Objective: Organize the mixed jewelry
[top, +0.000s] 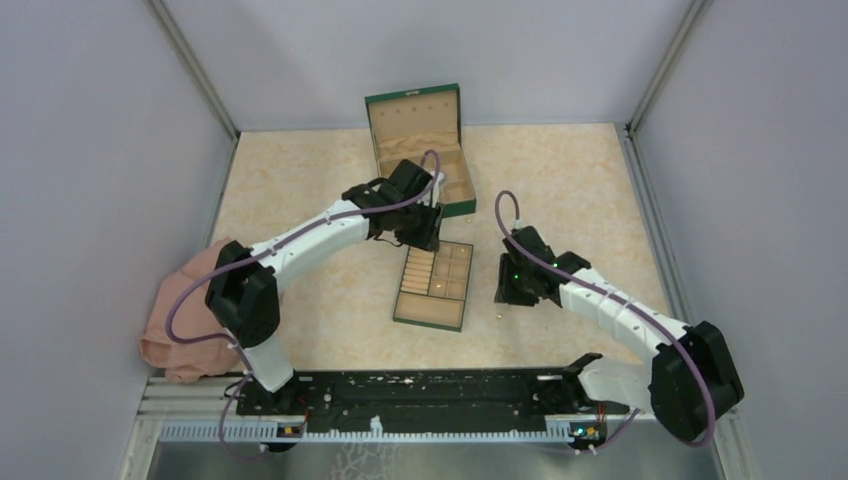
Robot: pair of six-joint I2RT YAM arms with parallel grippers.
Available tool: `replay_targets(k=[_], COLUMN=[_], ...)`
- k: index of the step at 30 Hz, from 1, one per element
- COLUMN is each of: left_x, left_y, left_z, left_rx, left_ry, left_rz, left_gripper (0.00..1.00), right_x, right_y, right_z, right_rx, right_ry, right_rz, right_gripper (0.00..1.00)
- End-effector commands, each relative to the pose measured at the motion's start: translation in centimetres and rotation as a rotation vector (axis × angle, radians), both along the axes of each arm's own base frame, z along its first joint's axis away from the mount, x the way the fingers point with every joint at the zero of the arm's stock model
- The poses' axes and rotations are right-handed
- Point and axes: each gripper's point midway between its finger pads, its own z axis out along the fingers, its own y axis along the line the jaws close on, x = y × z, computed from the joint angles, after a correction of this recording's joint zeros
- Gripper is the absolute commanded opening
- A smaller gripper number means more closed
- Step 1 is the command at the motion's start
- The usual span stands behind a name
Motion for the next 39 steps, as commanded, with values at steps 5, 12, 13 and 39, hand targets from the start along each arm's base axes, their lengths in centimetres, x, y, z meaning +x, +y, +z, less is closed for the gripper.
replay_targets(k=[5,12,13,39], left_x=[3.6,3.5,3.5,3.2], left_y=[5.0,6.1,6.2,6.5], left_z=[2.9,2.4,2.4,1.9], left_rx=[-0.054,-0.062,-0.063,-0.075], left_ry=[-0.067,-0.046,-0.046,-0.042], left_rz=[0.182,0.191,0.191,0.204], left_gripper=[0.51,0.53,0.54,0.58], right_x=[-1.7,-2.2,-2.3,-1.4], right_y=[1.9,1.5,1.5,1.4], right_z=[-0.9,-2.3,-2.4,-5.1], right_rx=[-0.004,-0.089,-0.098,-0.217], right_ry=[0.021,0.048,0.052,0.077], right_rz=[-0.047,-0.078,-0.083,-0.077], right_gripper=[0.35,0.35,0.35,0.20])
